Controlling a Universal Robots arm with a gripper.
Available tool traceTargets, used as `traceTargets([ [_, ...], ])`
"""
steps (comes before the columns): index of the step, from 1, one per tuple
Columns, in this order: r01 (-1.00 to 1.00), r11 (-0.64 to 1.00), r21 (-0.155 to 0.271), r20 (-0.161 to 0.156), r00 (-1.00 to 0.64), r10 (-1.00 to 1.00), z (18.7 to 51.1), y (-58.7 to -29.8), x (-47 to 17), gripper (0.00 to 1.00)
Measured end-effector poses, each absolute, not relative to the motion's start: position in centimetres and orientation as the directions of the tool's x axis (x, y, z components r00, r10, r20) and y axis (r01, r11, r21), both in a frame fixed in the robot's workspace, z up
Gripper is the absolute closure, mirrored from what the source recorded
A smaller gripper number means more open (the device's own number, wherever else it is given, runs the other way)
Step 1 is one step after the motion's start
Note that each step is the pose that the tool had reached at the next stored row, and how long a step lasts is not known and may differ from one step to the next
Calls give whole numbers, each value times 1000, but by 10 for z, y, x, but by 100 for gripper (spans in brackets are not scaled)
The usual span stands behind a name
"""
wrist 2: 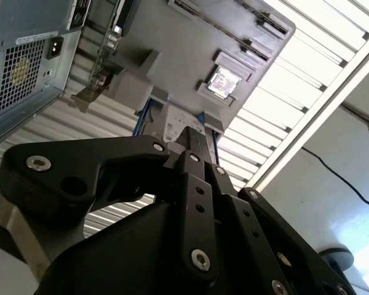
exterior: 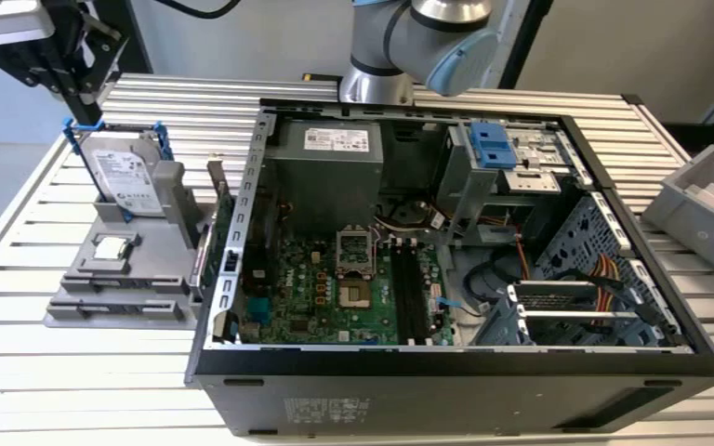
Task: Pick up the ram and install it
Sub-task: 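Reach for the ram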
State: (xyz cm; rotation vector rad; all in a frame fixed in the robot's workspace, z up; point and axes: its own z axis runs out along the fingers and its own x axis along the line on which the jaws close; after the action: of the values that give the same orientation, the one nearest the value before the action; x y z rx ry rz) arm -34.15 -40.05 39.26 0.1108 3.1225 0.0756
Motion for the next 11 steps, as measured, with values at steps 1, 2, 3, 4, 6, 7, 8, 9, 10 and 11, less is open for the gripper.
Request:
traceTargets([
  [1, 70, 996, 49, -14, -997, 71, 393, -402, -342, 100],
  [2, 70, 996, 49, -14, -997, 71, 393, -403, -342, 100],
  [3, 70, 996, 49, -14, -997, 71, 393, -404, -342, 100],
  [4, 70, 996, 49, -14, -997, 71, 393, -405, -342, 100],
  [6, 70, 996, 49, -14, -997, 71, 393, -407, -342, 100],
  [7, 70, 996, 49, -14, -997, 71, 393, -408, -342, 100],
  [8, 70, 996, 49, -14, -997, 71, 393, -409, -342, 100],
  [9, 70, 996, 49, -14, -997, 71, 392, -411, -343, 100],
  [10, 70, 996, 49, -14, -997, 71, 392, -413, -343, 100],
  [11, 70, 996, 49, -14, -997, 71, 393, -415, -343, 100],
])
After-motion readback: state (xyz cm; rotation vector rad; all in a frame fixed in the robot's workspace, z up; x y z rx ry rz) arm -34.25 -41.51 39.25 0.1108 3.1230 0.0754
